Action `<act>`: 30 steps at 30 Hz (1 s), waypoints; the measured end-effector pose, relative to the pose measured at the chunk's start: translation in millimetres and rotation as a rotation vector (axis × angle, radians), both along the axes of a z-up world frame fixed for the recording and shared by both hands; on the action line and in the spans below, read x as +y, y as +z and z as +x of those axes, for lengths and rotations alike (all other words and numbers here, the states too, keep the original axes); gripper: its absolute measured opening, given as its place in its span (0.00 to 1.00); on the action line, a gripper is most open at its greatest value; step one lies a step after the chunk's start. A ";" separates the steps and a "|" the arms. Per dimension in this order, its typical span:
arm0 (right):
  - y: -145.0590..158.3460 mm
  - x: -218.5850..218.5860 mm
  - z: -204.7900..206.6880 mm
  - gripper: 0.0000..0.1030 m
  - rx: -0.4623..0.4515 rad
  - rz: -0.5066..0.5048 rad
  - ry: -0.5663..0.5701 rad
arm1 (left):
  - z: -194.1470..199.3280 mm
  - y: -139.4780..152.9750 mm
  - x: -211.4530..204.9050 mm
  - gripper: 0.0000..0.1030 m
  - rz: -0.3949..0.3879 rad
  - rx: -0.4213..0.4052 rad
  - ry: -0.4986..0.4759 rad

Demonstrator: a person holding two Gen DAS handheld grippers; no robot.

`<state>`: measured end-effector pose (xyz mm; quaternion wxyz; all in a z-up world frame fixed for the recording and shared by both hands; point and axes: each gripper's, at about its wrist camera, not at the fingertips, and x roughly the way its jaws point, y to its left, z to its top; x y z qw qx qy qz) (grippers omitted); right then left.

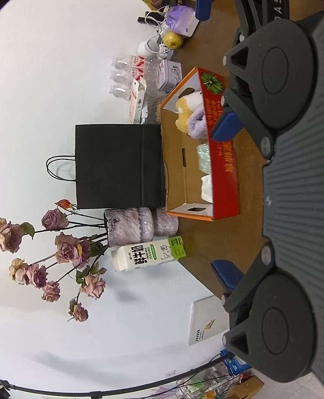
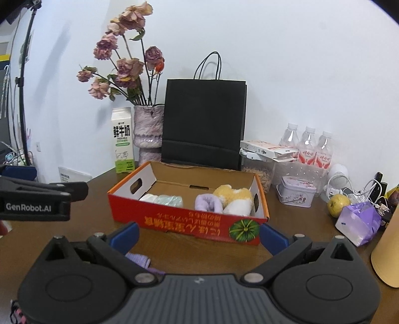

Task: Organize objects
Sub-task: 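Withdraw both tools from the box back toward the table items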

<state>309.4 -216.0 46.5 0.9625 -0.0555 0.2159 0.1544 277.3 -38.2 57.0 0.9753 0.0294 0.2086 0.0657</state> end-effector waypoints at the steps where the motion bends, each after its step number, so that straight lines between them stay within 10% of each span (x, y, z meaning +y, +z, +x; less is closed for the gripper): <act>1: -0.9 -1.5 -5.3 1.00 -0.001 0.000 0.003 | -4.7 -1.0 0.6 1.00 0.000 0.001 0.000; 30: -53.8 -43.7 -129.8 1.00 0.013 -0.029 0.033 | -115.2 -52.0 17.0 1.00 -0.056 0.069 0.006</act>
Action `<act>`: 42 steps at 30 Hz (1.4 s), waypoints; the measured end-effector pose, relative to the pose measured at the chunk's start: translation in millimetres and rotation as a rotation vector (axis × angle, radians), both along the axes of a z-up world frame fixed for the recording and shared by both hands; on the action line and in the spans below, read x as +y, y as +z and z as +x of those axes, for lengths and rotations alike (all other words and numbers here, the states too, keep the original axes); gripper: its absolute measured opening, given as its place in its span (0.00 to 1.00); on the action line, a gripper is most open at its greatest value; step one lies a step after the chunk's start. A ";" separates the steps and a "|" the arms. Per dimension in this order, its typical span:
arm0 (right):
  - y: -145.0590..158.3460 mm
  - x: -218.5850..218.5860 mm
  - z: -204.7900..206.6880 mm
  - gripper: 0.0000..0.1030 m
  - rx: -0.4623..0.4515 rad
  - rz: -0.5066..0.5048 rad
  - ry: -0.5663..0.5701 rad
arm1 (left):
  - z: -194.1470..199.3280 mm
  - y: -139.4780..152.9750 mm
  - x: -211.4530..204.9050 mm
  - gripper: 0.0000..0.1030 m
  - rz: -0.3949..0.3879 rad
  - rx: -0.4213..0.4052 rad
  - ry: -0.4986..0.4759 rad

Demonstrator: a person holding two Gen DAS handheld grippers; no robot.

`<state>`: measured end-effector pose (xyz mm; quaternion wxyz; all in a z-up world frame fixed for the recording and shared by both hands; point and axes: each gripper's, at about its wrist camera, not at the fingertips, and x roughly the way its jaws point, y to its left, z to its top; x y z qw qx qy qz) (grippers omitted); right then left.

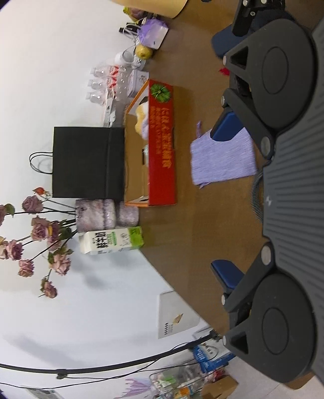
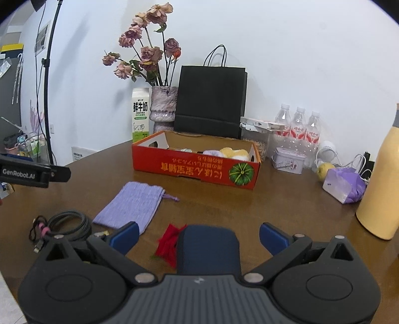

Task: Organize objects
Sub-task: 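Withdraw both tools from the box back toward the table items, then grasp the white jar lid with the left tool while the right tool grasps the navy pouch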

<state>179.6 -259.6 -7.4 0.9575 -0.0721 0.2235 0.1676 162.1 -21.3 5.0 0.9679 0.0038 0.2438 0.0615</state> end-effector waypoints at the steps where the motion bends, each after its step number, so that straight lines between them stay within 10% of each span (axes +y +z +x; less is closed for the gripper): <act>1: -2.3 -1.0 -4.1 1.00 0.001 0.001 -0.001 | -2.9 -2.3 -0.9 1.00 -0.004 0.004 -0.002; 42: -57.5 -37.2 -40.0 1.00 0.040 0.096 -0.069 | -38.3 -91.1 -46.3 1.00 -0.038 0.138 -0.105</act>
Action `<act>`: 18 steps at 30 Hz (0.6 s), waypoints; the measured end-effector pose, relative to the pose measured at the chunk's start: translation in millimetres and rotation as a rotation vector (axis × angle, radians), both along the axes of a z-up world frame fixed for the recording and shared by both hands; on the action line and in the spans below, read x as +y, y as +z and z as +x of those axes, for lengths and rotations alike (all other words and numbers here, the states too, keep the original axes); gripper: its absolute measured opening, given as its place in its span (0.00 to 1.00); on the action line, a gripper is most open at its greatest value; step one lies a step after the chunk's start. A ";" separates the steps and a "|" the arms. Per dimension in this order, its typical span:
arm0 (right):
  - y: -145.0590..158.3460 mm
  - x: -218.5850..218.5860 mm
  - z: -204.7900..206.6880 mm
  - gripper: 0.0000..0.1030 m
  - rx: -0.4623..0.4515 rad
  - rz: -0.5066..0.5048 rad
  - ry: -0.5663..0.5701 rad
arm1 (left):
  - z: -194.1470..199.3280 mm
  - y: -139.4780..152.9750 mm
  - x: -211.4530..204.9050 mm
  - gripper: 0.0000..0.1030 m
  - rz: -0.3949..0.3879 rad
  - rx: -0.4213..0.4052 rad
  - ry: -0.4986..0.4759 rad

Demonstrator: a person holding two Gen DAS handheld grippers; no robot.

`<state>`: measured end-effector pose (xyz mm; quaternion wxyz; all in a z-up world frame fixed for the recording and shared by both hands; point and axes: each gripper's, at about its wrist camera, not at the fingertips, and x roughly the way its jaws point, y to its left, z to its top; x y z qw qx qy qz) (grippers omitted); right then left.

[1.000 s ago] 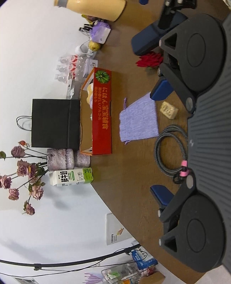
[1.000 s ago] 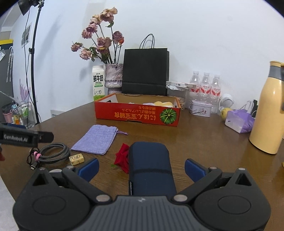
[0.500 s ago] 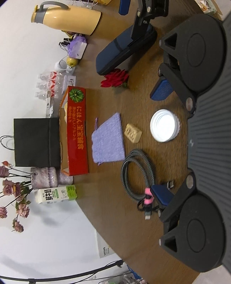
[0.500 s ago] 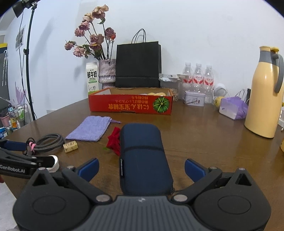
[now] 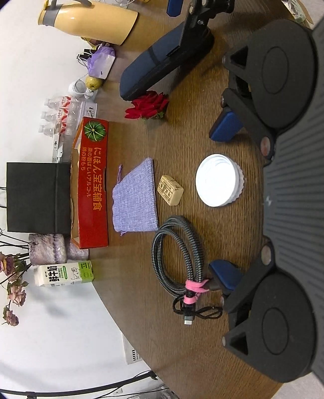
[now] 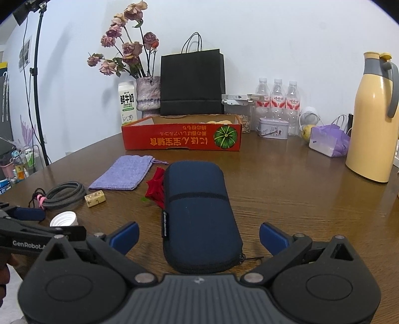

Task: Organize objects
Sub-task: 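Grasp the white jar lid with the left tool while the right tool grasps the navy pouch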

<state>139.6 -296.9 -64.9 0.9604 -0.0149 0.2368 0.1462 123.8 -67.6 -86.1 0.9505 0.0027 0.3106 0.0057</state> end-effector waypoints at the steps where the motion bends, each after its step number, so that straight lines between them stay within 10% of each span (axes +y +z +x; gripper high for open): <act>1: -0.6 0.2 0.2 1.00 0.002 -0.001 0.000 | -0.1 0.1 -0.3 1.00 0.001 0.001 0.003; 4: -3.2 0.8 1.2 1.00 0.011 -0.002 -0.001 | -3.7 0.7 -2.3 0.88 -0.001 -0.018 -0.003; 8: -6.3 2.0 3.0 1.00 0.026 -0.002 -0.003 | -8.8 2.8 -6.2 0.39 -0.006 -0.052 -0.054; 18: -1.8 4.8 17.4 1.00 0.045 -0.051 0.033 | -8.7 17.4 -0.4 0.39 -0.012 -0.109 -0.085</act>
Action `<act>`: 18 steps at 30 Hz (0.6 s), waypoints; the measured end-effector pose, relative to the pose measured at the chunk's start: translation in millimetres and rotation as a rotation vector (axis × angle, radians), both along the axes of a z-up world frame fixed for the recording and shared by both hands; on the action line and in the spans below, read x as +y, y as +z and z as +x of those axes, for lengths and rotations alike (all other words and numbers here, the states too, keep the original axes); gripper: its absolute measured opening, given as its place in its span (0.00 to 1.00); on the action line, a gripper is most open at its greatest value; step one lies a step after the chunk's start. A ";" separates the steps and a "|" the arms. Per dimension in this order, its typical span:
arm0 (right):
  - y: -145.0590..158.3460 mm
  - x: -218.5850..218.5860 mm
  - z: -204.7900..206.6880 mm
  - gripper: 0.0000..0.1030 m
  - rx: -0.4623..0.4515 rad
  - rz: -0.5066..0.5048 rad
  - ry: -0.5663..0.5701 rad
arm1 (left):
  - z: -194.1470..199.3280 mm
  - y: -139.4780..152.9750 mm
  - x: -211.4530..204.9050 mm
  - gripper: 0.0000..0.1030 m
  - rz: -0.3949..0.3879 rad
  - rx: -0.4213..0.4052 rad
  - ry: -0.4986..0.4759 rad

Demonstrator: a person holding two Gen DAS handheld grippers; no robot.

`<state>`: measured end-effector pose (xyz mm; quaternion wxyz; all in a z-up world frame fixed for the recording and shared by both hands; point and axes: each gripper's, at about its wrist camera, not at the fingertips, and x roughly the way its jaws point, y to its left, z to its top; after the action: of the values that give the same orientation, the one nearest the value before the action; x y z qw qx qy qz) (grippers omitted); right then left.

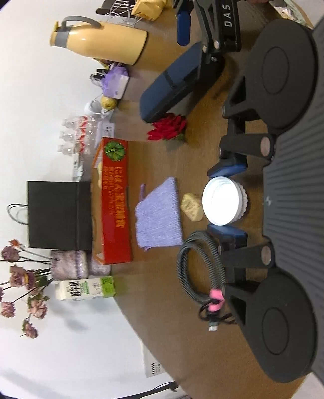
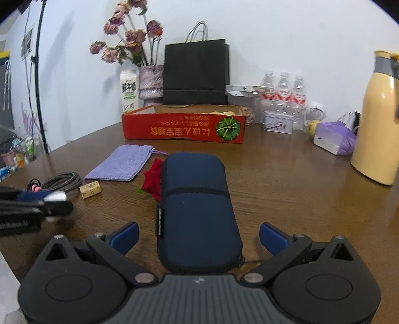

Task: Organize objects
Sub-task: 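Grasp the white jar lid with the left tool while the right tool grasps the navy pouch, then carry the white lid and navy pouch over the red box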

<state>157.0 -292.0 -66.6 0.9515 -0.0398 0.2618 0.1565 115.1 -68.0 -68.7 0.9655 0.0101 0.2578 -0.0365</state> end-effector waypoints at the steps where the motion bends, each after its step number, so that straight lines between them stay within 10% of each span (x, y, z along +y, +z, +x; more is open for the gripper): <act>1: 1.4 0.5 4.4 1.00 0.010 -0.008 0.012 | 0.4 2.4 1.2 0.39 0.004 -0.010 0.006; 8: -1.0 3.4 42.1 0.98 0.125 -0.021 0.086 | 5.3 10.0 7.4 0.39 0.013 -0.033 0.029; 18: -3.0 2.5 50.8 0.68 0.123 0.016 0.097 | 10.7 8.0 11.7 0.39 0.009 -0.027 0.029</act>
<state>207.8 -289.5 -69.7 0.9251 -0.0353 0.3165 0.2067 125.8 -56.2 -60.7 0.9692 0.0113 0.2450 -0.0209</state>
